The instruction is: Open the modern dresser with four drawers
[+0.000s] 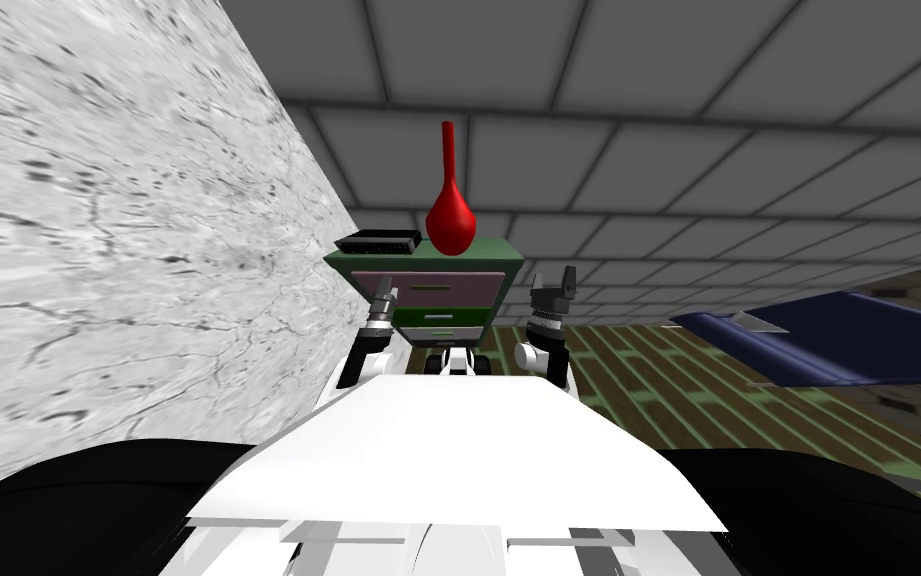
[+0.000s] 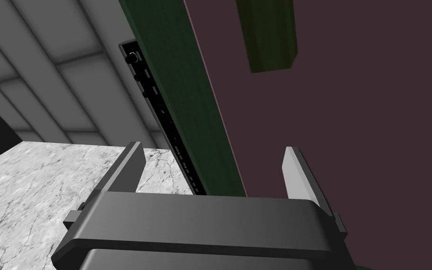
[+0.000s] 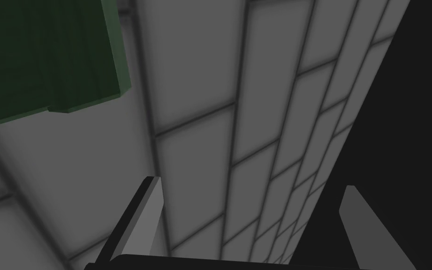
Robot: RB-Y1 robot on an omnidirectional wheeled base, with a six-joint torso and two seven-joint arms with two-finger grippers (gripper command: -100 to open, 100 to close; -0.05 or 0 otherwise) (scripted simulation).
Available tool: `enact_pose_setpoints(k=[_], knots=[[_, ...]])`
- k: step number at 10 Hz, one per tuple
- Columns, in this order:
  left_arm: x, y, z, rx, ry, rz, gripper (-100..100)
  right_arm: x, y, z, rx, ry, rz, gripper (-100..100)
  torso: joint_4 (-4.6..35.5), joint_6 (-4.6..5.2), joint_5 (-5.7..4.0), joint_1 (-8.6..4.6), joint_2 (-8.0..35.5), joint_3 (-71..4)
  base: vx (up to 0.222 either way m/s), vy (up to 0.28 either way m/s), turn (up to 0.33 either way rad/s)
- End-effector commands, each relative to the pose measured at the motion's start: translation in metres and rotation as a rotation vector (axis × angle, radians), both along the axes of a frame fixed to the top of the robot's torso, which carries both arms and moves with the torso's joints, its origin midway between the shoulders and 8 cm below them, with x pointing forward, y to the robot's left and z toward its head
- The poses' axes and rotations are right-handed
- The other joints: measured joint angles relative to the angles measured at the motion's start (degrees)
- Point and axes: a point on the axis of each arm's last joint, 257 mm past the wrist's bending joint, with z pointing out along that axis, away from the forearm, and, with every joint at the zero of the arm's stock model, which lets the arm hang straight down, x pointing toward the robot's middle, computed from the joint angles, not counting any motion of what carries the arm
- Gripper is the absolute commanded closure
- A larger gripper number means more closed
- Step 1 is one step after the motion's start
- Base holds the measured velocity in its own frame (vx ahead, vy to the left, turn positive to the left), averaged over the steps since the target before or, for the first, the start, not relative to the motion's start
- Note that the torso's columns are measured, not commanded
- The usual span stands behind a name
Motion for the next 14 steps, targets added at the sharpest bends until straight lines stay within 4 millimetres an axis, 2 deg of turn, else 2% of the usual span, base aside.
enact_pose_setpoints(k=[1,14], knots=[[0.003,-0.001,-0.012,-0.019,0.049,0.007,-100,0.0,0.0,0.0,0.0,0.0,0.0,0,0.0,0.0,0.0,-0.01,-0.01,0.0,-0.013,-0.016,-0.042],[0.012,-0.011,-0.063,-0.077,0.282,0.02,-100,0.0,0.0,0.0,0.0,0.0,0.0,0,0.0,0.0,0.0,0.0,0.01,0.01,-0.015,-0.013,-0.044]])
